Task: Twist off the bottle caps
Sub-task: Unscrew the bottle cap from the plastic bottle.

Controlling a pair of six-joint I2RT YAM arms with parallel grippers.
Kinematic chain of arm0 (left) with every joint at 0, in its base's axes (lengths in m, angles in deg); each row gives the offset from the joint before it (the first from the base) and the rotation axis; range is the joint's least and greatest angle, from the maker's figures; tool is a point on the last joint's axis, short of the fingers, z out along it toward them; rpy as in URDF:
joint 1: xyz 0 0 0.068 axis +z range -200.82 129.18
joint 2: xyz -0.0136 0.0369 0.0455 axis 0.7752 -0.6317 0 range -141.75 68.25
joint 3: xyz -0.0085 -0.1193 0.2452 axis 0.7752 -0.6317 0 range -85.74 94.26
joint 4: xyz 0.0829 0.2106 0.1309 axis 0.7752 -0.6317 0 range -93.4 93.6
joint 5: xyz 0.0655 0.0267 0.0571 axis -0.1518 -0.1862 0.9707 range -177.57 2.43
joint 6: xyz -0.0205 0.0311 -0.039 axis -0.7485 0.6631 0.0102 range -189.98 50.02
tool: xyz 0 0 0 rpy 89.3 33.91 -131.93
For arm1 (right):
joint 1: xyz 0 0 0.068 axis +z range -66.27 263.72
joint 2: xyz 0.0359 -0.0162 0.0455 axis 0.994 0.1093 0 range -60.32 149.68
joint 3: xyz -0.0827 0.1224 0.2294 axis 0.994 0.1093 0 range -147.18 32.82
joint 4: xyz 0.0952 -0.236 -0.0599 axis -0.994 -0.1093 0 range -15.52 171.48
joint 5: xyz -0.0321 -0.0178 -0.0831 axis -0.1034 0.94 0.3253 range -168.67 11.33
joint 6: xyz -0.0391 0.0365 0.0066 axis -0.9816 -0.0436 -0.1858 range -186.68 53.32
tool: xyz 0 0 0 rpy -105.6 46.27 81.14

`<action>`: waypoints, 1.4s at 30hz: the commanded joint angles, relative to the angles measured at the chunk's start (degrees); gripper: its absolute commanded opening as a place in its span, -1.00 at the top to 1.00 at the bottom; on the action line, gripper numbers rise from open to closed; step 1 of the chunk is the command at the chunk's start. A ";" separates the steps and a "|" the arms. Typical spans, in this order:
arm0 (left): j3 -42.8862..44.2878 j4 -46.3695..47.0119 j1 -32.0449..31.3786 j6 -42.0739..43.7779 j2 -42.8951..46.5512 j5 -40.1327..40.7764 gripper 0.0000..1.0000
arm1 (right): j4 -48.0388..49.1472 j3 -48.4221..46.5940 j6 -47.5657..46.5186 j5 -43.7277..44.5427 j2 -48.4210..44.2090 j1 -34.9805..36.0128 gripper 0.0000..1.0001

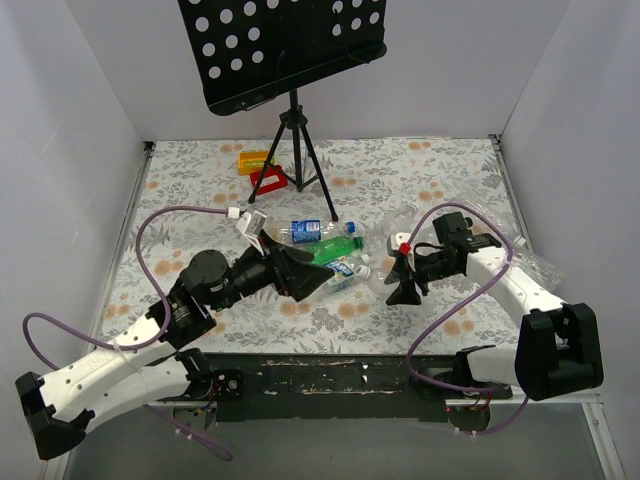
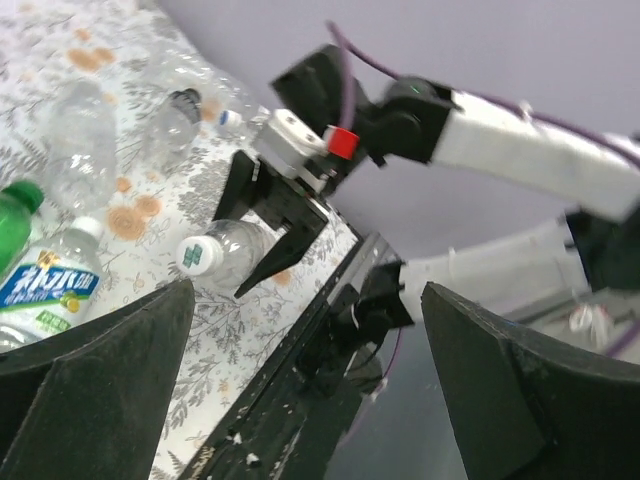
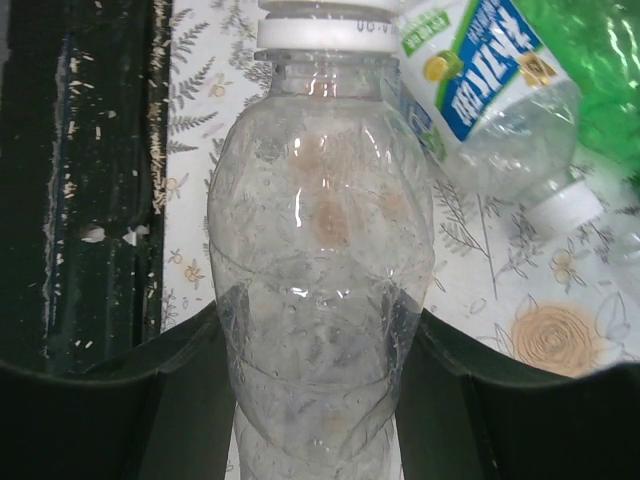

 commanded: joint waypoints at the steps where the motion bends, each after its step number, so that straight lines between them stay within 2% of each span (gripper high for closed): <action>1: -4.98 4.70 0.28 17.37 1.97 -15.41 -0.96 | -9.55 -3.58 -10.57 -5.94 1.73 2.41 0.84; 6: -8.41 11.54 0.28 24.31 -2.50 -24.21 -0.96 | -11.31 -3.58 -12.78 -6.47 2.26 3.73 0.85; 13: -8.51 20.96 0.28 33.19 -12.62 -27.90 -0.95 | -12.37 -3.32 -14.28 -6.30 2.70 4.87 0.85; 18: -10.35 27.63 0.28 34.35 -16.57 -29.66 -0.89 | -12.55 -3.32 -14.28 -6.04 3.05 5.05 0.85; 22: -9.48 27.56 0.28 36.19 -21.14 -30.64 -0.69 | -12.37 -3.32 -14.36 -5.86 3.40 5.22 0.85; 28: -9.21 26.85 0.28 37.95 -22.73 -27.21 -0.58 | -12.46 -3.41 -14.36 -5.86 3.93 5.31 0.85; 34: -8.42 27.03 0.28 38.22 -23.87 -28.00 -0.44 | -12.55 -3.32 -14.36 -5.51 4.37 5.40 0.85; 38: -6.40 25.01 0.19 38.04 -26.24 -29.23 -0.22 | -12.63 -3.32 -14.36 -5.51 4.54 5.40 0.85; 40: -5.61 24.05 0.28 38.13 -26.86 -29.40 0.00 | -12.55 -3.32 -14.36 -5.51 4.37 5.49 0.85; 42: -5.35 23.69 0.28 37.95 -27.04 -29.75 0.13 | -12.55 -3.32 -14.36 -5.42 4.37 5.49 0.85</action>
